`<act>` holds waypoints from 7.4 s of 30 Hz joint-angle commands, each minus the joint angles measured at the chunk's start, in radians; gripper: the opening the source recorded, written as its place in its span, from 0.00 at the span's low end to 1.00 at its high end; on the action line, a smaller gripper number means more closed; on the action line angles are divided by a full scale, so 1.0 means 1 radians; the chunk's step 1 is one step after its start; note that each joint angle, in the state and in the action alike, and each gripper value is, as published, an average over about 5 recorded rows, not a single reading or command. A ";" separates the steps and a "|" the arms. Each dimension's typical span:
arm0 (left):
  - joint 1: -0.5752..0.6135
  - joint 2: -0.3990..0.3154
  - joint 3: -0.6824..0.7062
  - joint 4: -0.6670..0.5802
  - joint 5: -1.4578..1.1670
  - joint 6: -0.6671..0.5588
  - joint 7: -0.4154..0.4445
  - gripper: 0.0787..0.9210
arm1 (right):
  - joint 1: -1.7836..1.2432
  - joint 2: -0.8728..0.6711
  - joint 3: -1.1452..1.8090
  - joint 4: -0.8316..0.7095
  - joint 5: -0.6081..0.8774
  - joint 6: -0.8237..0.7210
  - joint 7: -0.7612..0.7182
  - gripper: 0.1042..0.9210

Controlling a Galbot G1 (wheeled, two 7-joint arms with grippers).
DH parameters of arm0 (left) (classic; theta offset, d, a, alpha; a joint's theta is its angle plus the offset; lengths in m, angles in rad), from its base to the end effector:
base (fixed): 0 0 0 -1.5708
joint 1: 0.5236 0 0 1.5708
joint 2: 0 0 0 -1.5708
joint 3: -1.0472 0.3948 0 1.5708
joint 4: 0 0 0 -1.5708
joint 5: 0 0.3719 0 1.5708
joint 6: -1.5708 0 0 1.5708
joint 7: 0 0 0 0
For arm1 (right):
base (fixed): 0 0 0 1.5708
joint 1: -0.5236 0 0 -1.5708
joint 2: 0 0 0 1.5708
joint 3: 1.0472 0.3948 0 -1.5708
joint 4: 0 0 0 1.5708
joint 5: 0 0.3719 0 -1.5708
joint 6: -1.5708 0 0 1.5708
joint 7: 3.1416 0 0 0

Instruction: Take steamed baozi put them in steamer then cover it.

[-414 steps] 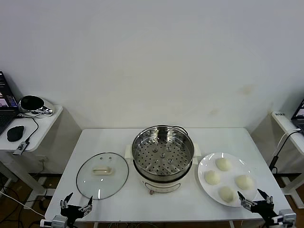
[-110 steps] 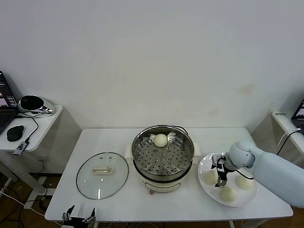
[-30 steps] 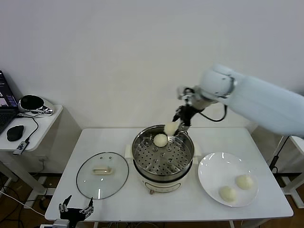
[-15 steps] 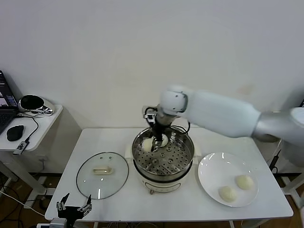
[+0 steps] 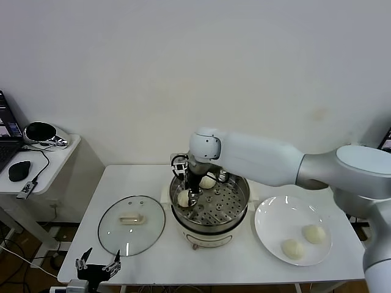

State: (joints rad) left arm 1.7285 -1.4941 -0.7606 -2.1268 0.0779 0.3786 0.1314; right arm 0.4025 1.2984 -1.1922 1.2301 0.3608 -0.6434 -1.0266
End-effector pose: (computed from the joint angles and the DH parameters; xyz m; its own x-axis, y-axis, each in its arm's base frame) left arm 0.1174 0.0892 -0.3427 -0.8704 -0.1178 0.4781 -0.0111 0.9754 0.2201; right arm 0.5828 0.1944 -0.1219 -0.0754 -0.2147 0.9738 -0.9686 -0.2163 -0.1227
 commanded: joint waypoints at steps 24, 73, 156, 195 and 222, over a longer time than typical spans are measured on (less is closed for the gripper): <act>0.011 0.004 0.005 -0.010 0.006 0.010 0.005 0.88 | 0.181 -0.572 0.100 0.294 -0.085 0.169 -0.180 0.88; 0.030 -0.016 0.015 -0.007 0.031 0.012 0.013 0.88 | -0.701 -0.860 0.585 0.352 -0.524 0.319 -0.193 0.88; -0.027 -0.025 0.007 0.032 0.028 0.002 -0.009 0.88 | 0.129 -0.124 0.133 0.048 -0.492 1.319 -0.262 0.61; -0.025 -0.043 -0.001 0.018 0.025 0.004 -0.013 0.88 | -0.028 -0.131 0.049 0.232 -0.635 1.346 -0.270 0.61; -0.042 -0.034 -0.004 0.030 0.025 0.009 -0.004 0.88 | 0.128 -0.424 0.103 0.352 -0.452 0.836 -0.163 0.88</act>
State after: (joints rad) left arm 1.6897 -1.5313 -0.7644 -2.0941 0.1030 0.3870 0.1246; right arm 0.4476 1.0547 -1.1202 1.5331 -0.2154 0.5317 -1.2463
